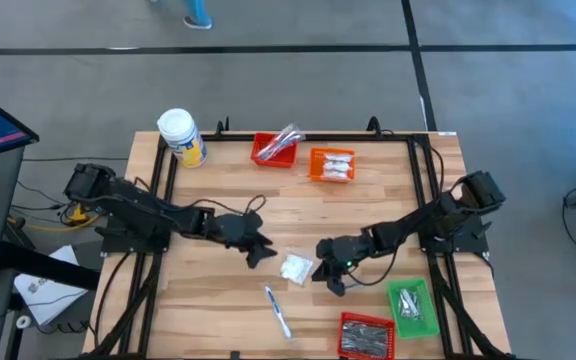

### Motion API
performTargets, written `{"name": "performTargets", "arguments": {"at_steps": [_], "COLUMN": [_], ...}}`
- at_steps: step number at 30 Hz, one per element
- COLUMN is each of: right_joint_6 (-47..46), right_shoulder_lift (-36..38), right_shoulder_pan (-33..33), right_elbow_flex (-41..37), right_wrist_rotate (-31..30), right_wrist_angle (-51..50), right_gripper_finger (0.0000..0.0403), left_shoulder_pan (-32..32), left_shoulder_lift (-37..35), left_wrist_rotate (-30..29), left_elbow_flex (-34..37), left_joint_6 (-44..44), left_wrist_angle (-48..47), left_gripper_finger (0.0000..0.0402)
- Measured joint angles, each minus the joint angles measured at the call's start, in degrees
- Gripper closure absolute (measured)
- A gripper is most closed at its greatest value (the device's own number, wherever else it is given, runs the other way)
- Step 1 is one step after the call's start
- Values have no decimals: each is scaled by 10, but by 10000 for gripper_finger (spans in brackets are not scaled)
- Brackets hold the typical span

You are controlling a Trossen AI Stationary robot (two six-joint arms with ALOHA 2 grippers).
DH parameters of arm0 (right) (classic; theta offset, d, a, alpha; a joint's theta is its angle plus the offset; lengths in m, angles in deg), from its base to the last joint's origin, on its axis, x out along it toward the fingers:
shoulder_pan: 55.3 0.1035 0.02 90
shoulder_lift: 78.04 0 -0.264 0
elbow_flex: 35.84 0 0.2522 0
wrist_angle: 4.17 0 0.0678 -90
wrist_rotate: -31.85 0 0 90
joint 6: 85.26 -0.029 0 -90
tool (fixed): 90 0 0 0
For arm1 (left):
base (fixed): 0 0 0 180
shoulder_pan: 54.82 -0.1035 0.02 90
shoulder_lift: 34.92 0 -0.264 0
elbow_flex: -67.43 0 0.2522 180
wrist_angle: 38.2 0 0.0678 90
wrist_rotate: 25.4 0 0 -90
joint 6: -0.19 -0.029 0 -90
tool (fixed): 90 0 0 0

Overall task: Pick & Place Travel size toiletries
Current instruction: Put the white cotton pack into the orange bin

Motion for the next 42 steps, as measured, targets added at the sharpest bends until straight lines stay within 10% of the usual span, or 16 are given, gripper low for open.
{"name": "performTargets", "arguments": {"at_steps": [14,32,42], "right_joint_6": [-64,-24,-1], "right_shoulder_lift": [-113,-131,-126], "right_shoulder_pan": [-6,-19,-22], "right_elbow_flex": [82,97,96], "right_wrist_rotate": [45,52,82], "right_wrist_angle": [-70,-67,-68], "right_gripper_finger": [223,267,275], "left_shoulder_pan": [-16,-19,-23], "left_shoulder_lift": [159,268,266], "left_wrist_rotate": [167,226,245], "left_elbow_flex": [-17,-117,-117], "left_joint_6": [69,45,-18], "left_wrist_angle": [86,98,82], "left_gripper_finger": [175,182,378]}}
